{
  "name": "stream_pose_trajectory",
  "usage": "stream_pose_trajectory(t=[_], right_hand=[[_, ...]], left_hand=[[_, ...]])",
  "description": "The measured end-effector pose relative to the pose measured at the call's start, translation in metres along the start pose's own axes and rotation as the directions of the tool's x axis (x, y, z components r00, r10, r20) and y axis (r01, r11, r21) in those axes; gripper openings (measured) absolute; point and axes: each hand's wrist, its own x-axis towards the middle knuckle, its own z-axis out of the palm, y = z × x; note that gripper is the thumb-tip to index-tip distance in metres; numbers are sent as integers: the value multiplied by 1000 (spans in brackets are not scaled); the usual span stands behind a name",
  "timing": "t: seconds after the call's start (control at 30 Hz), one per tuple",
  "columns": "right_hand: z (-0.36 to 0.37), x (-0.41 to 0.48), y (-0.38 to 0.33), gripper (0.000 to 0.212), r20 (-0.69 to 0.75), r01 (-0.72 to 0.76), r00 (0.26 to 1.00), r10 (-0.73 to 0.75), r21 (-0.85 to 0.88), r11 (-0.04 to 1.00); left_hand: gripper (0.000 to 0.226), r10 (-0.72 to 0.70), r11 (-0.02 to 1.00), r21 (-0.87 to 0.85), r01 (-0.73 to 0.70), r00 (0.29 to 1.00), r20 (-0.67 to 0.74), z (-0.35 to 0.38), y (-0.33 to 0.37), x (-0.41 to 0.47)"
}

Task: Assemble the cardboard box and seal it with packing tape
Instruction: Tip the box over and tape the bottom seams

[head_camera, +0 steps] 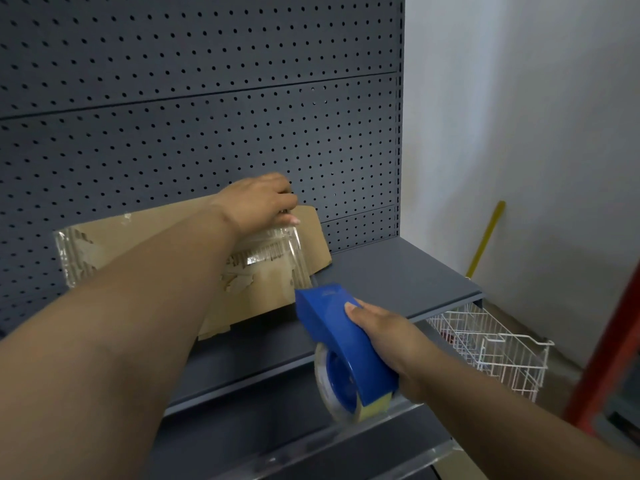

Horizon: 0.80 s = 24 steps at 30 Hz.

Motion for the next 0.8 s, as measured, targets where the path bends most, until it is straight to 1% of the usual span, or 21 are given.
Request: stream_pose_trajectory(t=[0.07,0.17,0.2,0.27,0.3,0.37,0.4,0.43,0.47,0.5,0.53,0.6,0.7,0.8], right_hand=[[-4,-4,10,22,-16,-48,999,48,-4,999],[-7,-4,15,22,-18,-94,995,95,65,993],[-7,-4,13,21,-16,-103,994,105,75,992],[-8,-3,10,24,-19,-122,992,123,79,989],[-9,-1,10,28,-25,-132,991,134,72,989],[-10,0,11,33,-29,-143,989,145,75,987],[-10,0,11,33,-20,-141,990,143,90,986],[-11,1,11,34,-9,-138,990,140,105,985],[-11,2,11,36,1,-135,991,135,117,984],[-11,4,10,39,6,-130,991,130,124,984],[-10,4,9,42,5,-128,992,128,131,983],[-9,7,8,43,9,-129,992,128,123,984],[-8,12,6,41,27,-133,991,130,106,986],[-8,13,4,45,13,-118,993,118,27,993]], left_hand=[[40,-18,1000,-21,18,1000,-23,4,2,1],[32,-19,999,46,26,989,-147,8,19,-2],[30,-24,999,36,30,987,-159,10,26,-3],[33,-43,998,-50,40,997,-71,9,39,-8],[34,-26,998,-50,25,999,-20,8,42,-10],[36,69,997,39,-70,997,18,5,42,-12],[33,121,989,90,-121,993,7,5,41,-11],[24,171,978,116,-171,985,9,5,39,-11],[21,209,971,119,-207,978,-6,2,39,-12],[30,225,969,101,-227,974,28,2,38,-12],[40,221,970,91,-227,973,71,1,40,-13],[50,199,969,125,-213,973,121,1,42,-14],[46,180,955,195,-223,960,216,0,42,-13],[42,138,962,186,-198,946,295,0,40,-11]])
